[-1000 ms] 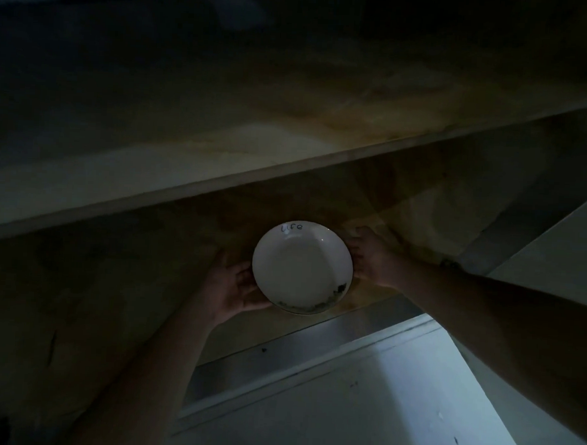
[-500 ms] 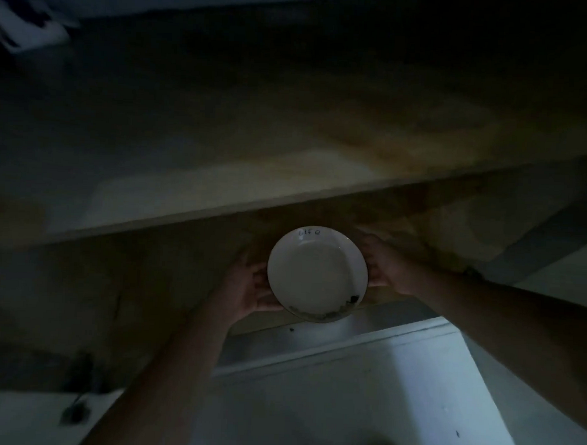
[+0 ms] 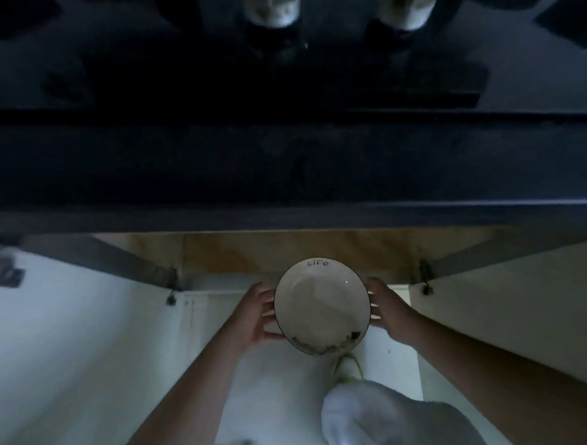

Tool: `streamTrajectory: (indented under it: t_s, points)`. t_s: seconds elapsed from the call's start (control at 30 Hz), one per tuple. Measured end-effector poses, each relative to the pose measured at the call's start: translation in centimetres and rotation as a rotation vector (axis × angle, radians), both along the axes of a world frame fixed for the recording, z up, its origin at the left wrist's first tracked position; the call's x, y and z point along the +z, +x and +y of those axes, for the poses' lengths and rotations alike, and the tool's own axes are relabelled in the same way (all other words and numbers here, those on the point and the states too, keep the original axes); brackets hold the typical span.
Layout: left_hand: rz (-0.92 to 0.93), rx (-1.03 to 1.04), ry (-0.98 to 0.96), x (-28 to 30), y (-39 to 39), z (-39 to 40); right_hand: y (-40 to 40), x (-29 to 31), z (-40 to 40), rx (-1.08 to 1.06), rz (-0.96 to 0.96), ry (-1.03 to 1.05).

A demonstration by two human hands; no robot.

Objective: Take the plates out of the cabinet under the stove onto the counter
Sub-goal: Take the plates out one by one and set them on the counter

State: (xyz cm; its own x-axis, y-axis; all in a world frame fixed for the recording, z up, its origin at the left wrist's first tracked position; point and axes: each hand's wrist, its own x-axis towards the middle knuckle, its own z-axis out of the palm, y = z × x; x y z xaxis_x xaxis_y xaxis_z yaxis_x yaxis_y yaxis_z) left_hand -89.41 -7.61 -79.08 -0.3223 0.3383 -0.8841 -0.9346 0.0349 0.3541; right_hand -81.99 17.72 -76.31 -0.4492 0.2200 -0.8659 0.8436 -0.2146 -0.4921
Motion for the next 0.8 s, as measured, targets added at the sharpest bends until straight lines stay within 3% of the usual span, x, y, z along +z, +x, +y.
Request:
streamTrajectory:
  t_s: [0.4,0.8]
  points:
    - [-0.061,0.095,-0.011,12.9,9.2,-10.5,8.6,14.2,-8.7,0.010,-0.006,-0.079]
    - [0.104,0.057,0.009,29.8,16.4,-19.1,16.4,30.5,-16.1,0.040,0.132,-0.119]
